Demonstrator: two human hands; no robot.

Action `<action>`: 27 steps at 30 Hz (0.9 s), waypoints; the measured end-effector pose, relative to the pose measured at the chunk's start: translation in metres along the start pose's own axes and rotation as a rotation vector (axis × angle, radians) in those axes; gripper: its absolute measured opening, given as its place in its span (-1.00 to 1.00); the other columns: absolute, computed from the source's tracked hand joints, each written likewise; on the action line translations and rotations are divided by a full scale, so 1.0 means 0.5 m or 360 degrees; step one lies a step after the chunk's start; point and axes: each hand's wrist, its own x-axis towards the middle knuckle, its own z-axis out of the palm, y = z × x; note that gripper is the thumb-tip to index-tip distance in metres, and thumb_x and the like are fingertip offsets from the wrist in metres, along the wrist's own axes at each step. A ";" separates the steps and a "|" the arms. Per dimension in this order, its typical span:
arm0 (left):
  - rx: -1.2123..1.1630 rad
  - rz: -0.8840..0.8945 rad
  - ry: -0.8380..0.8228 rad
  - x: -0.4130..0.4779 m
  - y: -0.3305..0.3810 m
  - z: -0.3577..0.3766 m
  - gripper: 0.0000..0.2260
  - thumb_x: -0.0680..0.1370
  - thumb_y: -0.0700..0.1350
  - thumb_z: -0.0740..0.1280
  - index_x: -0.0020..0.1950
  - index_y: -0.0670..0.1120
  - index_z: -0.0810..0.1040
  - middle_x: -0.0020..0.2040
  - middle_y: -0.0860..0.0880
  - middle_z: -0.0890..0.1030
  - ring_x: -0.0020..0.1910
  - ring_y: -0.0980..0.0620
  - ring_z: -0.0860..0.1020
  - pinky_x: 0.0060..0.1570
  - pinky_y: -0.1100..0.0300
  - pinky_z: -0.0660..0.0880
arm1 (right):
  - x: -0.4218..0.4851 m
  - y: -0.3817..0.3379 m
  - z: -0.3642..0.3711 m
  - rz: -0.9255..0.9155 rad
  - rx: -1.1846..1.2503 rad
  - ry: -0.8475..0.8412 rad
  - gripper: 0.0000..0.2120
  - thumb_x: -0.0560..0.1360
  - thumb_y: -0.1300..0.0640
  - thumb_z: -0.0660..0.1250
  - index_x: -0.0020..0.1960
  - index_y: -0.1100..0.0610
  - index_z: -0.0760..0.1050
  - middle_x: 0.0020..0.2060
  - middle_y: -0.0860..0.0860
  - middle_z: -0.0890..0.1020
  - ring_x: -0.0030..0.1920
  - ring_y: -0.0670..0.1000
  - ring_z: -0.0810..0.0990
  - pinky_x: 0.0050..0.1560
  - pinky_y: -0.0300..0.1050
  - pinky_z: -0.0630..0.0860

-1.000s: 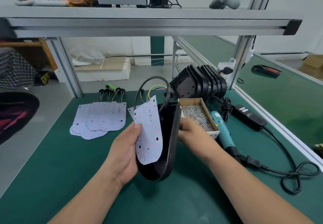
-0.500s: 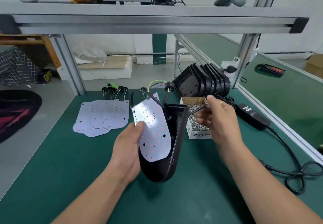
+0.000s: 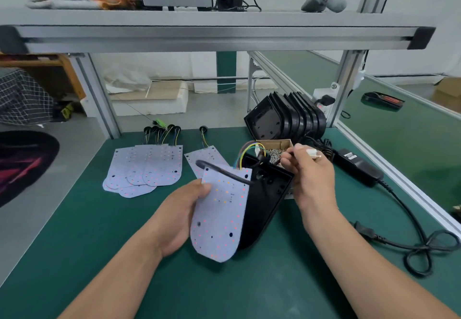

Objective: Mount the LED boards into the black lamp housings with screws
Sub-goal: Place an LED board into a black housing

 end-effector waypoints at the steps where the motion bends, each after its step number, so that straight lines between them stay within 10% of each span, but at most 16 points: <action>1: 0.0044 -0.0007 -0.0062 -0.001 -0.002 0.002 -0.61 0.62 -0.04 0.29 0.37 -0.22 0.60 0.31 -0.22 0.67 0.27 -0.21 0.65 0.20 -0.03 0.59 | -0.007 0.007 0.006 -0.0009 0.0034 0.0033 -0.93 0.68 0.23 0.35 0.12 0.23 0.51 -0.15 0.15 0.67 -0.19 0.05 0.68 -0.08 -0.14 0.67; 7: 0.0345 -0.0022 -0.0102 -0.010 0.006 -0.002 -0.69 0.60 -0.07 0.38 0.23 -0.26 0.62 0.21 -0.34 0.68 0.13 -0.40 0.67 0.14 -0.22 0.58 | -0.025 0.023 0.019 -0.0169 0.0029 0.0100 -0.97 0.71 0.20 0.28 0.11 0.16 0.44 -0.03 0.19 0.67 -0.11 0.12 0.71 0.00 0.01 0.67; 12: 0.0413 0.0020 0.0078 -0.010 0.021 -0.010 -0.77 0.45 -0.05 0.39 -0.04 -0.20 0.63 -0.08 -0.22 0.71 -0.21 -0.13 0.64 -0.21 0.09 0.55 | -0.010 0.002 0.006 -0.0116 -0.0149 0.0086 -0.92 0.73 0.13 0.27 0.08 0.13 0.42 -0.02 0.17 0.62 -0.22 0.07 0.70 -0.15 -0.02 0.62; 19: 0.0327 0.0061 -0.0046 -0.014 0.011 0.019 -0.69 0.54 -0.13 0.34 0.25 -0.09 0.71 0.23 -0.18 0.72 0.21 -0.19 0.70 0.23 -0.04 0.58 | -0.031 0.012 0.026 -0.0142 -0.0094 -0.0046 -0.83 0.73 0.16 0.27 0.16 0.28 0.41 -0.06 0.27 0.59 -0.24 0.11 0.68 -0.27 -0.04 0.66; 27: 0.0267 0.0075 -0.0078 -0.020 0.002 0.045 -0.68 0.57 -0.15 0.30 0.27 -0.06 0.69 0.24 -0.20 0.70 0.18 -0.18 0.69 0.20 -0.08 0.58 | -0.031 0.021 0.031 -0.0271 0.0043 -0.0099 -0.96 0.72 0.23 0.25 0.11 0.16 0.39 -0.11 0.17 0.51 -0.27 0.10 0.60 -0.19 -0.08 0.62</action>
